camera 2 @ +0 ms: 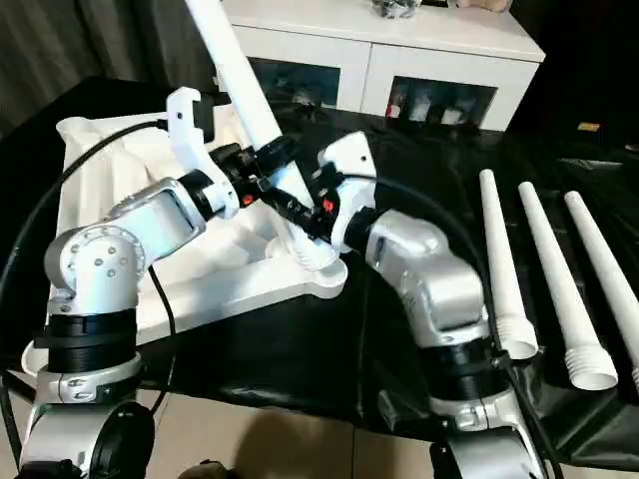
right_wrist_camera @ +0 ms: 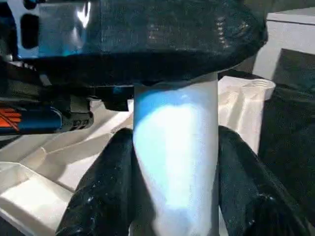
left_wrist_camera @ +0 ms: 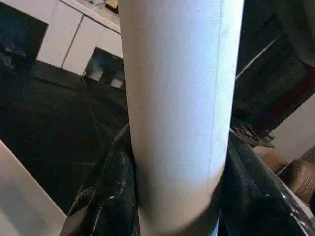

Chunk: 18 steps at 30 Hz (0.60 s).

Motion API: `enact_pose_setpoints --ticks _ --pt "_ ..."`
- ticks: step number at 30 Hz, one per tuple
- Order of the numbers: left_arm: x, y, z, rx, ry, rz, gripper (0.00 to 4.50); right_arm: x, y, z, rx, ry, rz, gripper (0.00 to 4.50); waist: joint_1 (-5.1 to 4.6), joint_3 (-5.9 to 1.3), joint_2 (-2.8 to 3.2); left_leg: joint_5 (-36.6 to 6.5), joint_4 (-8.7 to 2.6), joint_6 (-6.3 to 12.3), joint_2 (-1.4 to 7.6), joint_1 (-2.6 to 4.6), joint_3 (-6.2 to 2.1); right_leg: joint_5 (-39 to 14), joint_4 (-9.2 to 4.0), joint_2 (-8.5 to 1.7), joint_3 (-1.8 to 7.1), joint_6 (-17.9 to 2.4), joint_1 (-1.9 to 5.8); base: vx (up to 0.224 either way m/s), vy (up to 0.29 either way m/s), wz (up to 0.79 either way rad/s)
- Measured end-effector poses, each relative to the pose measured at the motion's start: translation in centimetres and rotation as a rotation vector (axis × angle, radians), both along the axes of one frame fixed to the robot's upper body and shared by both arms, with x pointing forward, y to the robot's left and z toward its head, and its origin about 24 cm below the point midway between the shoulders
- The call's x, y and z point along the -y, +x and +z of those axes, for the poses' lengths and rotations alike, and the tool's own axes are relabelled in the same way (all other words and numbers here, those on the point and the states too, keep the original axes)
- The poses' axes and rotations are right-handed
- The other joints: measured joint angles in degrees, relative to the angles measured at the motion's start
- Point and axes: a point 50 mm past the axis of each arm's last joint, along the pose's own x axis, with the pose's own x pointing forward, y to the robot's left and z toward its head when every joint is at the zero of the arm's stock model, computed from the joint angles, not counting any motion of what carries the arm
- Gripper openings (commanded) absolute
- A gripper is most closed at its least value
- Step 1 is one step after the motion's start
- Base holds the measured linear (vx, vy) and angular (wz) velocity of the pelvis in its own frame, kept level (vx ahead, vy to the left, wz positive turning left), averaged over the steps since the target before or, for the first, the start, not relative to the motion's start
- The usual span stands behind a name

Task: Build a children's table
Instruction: Pick table leg

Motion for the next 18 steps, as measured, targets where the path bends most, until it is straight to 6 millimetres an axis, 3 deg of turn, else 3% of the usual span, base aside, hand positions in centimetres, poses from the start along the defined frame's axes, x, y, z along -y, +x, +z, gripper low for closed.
enact_pose_setpoints --ticks 10,11,12,18 --pt "0.0 0.2 0.2 0.063 0.042 0.021 1.91 -0.3 0.1 0.0 0.032 -0.013 -0.029 1.82 -0.09 0.0 0.0 0.0 0.0 0.0 0.0 0.0 0.0 0.0 0.0 0.0 0.0 0.0 0.01 0.0 0.0 0.0" --pt "0.0 0.3 0.2 0.066 0.047 0.021 1.91 -0.3 0.1 0.0 0.031 -0.01 -0.031 2.38 -0.12 0.0 0.0 0.0 0.0 0.0 0.0 0.01 0.0 0.0 0.0 0.0 0.0 0.0 0.01 0.0 0.0 0.0" --pt "0.0 0.3 0.3 0.074 0.059 0.017 1.91 -0.3 0.1 0.0 0.025 -0.004 -0.029 2.52 -0.14 0.0 0.0 0.0 0.0 -0.01 0.01 0.01 0.0 0.0 0.0 0.01 0.0 0.0 0.01 0.0 0.0 0.0" --pt "-1.0 0.2 0.1 0.124 0.154 -0.014 1.89 -0.5 -0.2 -0.3 -0.056 0.043 0.04 2.87 -0.18 -0.01 0.01 0.0 0.0 -0.01 0.01 0.02 0.0 0.0 0.01 0.02 0.01 0.0 0.01 0.0 0.0 0.0"
